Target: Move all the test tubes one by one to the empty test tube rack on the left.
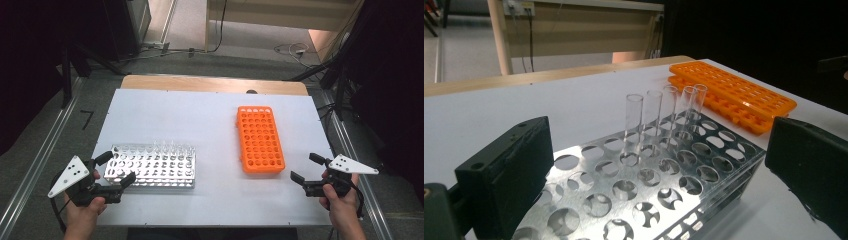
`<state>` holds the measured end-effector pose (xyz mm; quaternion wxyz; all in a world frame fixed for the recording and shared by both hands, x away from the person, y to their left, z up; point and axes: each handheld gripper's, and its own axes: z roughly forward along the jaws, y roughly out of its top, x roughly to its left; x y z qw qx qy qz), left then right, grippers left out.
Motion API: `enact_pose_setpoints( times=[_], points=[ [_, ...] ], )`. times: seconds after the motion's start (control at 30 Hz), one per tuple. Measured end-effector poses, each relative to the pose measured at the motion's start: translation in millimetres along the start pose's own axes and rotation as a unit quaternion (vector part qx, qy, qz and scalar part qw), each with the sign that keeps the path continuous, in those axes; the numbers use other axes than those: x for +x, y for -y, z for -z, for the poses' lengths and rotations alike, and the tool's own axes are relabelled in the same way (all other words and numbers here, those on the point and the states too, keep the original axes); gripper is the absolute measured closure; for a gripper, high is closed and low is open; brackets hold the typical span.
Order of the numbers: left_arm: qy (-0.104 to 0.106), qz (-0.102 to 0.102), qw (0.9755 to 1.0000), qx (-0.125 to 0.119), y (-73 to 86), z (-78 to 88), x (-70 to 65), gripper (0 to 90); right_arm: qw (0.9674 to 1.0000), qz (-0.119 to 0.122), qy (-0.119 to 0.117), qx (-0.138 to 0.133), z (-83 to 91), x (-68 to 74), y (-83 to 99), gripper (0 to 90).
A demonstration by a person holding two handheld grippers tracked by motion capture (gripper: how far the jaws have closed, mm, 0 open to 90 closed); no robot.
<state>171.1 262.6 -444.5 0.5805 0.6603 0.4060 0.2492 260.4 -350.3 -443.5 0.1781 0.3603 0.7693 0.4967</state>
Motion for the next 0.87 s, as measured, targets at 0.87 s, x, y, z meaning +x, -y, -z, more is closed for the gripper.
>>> enact_pose_setpoints(
  times=[0.87],
  points=[
    [0.013, 0.002, 0.9999, -0.001, 8.1, -6.5, 3.5, 0.0, 1.0, 0.0, 0.003, -0.001, -3.2, -4.4, 9.8, 0.0]
  ],
)
